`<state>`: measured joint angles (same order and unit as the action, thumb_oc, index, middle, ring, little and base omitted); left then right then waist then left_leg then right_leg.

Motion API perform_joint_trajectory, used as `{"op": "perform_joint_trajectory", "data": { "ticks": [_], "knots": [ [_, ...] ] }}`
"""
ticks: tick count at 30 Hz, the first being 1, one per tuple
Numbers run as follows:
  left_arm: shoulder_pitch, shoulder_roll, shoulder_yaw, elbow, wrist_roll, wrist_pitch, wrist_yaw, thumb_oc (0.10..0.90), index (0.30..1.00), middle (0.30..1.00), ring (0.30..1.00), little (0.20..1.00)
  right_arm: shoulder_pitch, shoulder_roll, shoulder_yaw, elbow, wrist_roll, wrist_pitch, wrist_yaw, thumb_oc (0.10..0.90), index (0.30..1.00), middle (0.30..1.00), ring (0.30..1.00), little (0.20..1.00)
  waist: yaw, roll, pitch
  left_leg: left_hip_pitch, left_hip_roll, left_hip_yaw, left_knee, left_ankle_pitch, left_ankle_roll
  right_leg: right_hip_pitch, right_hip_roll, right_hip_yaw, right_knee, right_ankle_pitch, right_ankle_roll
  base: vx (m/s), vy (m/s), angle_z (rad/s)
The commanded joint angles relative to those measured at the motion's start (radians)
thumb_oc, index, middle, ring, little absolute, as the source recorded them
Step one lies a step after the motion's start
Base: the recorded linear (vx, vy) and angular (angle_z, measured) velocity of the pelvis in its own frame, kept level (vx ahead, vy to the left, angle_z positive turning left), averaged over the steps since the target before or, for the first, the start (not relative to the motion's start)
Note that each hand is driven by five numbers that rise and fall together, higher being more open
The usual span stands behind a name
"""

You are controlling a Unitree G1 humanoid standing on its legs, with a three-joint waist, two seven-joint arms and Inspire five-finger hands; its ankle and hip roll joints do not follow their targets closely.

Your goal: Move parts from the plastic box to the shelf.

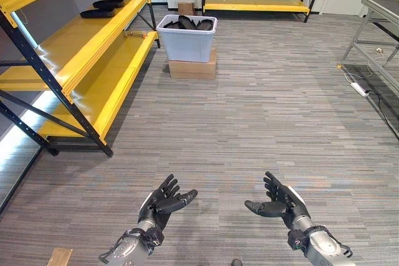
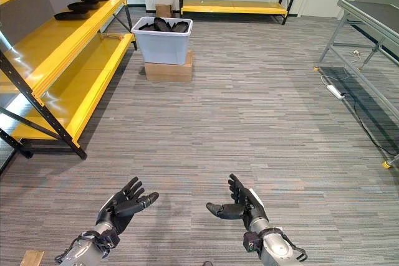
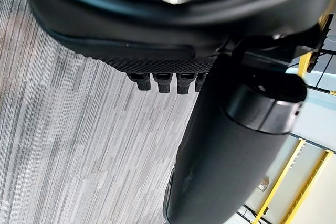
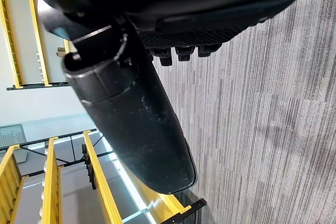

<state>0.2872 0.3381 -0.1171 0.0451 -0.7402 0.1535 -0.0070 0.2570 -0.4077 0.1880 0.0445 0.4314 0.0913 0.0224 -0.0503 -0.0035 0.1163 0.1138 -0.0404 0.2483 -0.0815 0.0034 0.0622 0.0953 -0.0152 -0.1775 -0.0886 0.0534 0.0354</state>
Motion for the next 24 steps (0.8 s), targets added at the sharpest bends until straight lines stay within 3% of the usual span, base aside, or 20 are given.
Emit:
{"op": "perform_joint_trajectory", "data": {
  "ticks": [1, 8, 14, 17, 20, 24],
  "knots": [
    [-0.077, 0.023, 0.023, -0.074, -0.008, -0.092, -0.023, 0.900, 1.000, 1.000, 1.000, 1.000, -0.094, -0.013, -0.030, -0.103, -0.030, -0.118, 0.013, 0.900, 1.000, 1.000, 1.000, 1.000, 0.002, -0.030, -0.031, 0.038, 0.069, -0.015, -0.006, -0.048, -0.081, 0.024, -0.071, 0.007, 0.001, -0.002, 0.112, 0.02, 0.032, 0.00],
    [-0.078, 0.030, 0.017, -0.075, 0.017, -0.089, -0.046, 0.900, 1.000, 1.000, 1.000, 1.000, -0.106, -0.021, -0.028, -0.100, 0.013, -0.092, 0.047, 0.900, 1.000, 1.000, 1.000, 1.000, 0.003, -0.031, -0.026, 0.041, 0.065, -0.018, -0.006, -0.047, -0.077, 0.031, -0.075, 0.010, 0.001, 0.000, 0.112, 0.02, 0.055, 0.01],
    [-0.080, 0.045, 0.014, -0.078, 0.027, -0.070, -0.095, 0.900, 1.000, 1.000, 1.000, 1.000, -0.110, -0.025, -0.031, -0.103, -0.006, -0.113, 0.052, 0.900, 1.000, 1.000, 1.000, 1.000, 0.005, -0.032, -0.022, 0.046, 0.054, -0.023, -0.006, -0.051, -0.064, 0.038, -0.085, 0.010, 0.014, -0.001, 0.118, 0.04, 0.099, 0.01],
    [-0.093, 0.048, 0.008, -0.070, 0.010, -0.059, -0.105, 0.900, 1.000, 1.000, 1.000, 1.000, -0.132, -0.017, -0.030, -0.100, -0.011, -0.116, 0.032, 0.900, 1.000, 1.000, 1.000, 1.000, 0.003, -0.029, -0.017, 0.043, 0.040, -0.026, -0.006, -0.053, -0.039, 0.004, -0.089, 0.014, 0.119, -0.013, 0.125, 0.05, 0.165, -0.01],
    [-0.132, 0.063, -0.004, -0.063, 0.014, -0.066, -0.114, 0.900, 1.000, 1.000, 1.000, 1.000, -0.161, -0.009, -0.029, -0.104, -0.004, -0.127, 0.005, 0.900, 1.000, 1.000, 1.000, 1.000, -0.004, -0.024, 0.017, 0.028, 0.015, -0.041, -0.006, -0.051, 0.006, -0.117, -0.083, 0.020, 0.373, 0.025, 0.147, -0.03, 0.181, -0.06],
    [-0.146, 0.061, 0.006, -0.055, 0.021, -0.078, -0.115, 0.900, 1.000, 1.000, 1.000, 1.000, -0.175, 0.005, -0.013, -0.093, -0.053, -0.154, 0.037, 0.900, 1.000, 1.000, 1.000, 1.000, 0.013, -0.001, 0.061, 0.037, 0.006, -0.037, -0.006, -0.062, 0.022, -0.270, -0.152, -0.064, 0.694, 0.112, 0.165, 0.01, 0.175, -0.08]
  ]
}}
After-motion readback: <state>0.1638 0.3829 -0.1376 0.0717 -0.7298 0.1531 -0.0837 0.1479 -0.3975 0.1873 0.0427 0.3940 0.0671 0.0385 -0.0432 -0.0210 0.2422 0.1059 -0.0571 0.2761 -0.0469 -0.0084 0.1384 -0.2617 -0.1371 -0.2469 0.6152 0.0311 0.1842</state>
